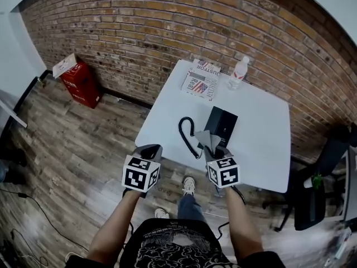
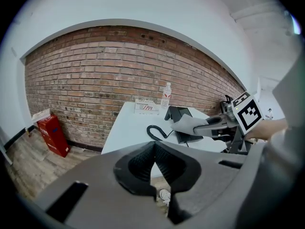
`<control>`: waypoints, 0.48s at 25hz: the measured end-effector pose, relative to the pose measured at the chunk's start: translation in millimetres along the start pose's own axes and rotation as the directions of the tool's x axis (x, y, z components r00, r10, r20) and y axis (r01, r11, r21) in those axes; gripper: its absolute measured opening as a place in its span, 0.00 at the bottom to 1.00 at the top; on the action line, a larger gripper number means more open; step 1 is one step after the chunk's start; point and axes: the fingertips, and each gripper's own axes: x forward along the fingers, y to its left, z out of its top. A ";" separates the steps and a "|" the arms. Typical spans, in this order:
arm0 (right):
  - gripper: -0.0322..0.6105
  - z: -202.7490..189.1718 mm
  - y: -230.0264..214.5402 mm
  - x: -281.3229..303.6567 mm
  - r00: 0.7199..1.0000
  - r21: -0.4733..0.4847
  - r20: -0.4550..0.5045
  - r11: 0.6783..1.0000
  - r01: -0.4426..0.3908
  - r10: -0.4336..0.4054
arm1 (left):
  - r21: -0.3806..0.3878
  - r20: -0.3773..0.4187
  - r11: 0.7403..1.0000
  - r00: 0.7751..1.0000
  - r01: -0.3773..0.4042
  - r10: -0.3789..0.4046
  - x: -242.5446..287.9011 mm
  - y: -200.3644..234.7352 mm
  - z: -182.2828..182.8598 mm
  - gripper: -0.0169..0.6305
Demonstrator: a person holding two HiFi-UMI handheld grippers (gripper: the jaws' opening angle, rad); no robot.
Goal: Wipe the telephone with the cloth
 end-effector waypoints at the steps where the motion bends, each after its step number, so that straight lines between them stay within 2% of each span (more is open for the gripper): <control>1: 0.06 6.3 -3.8 -2.8 1.000 0.001 0.012 1.000 0.005 -0.005 | 0.000 0.002 1.000 1.000 0.002 -0.002 1.7 -0.3 2.4 0.04; 12: 0.06 59.5 -58.9 -21.7 0.993 -0.023 0.092 0.997 0.080 -0.077 | 0.009 0.012 0.999 0.999 0.036 -0.036 36.0 -7.8 31.3 0.04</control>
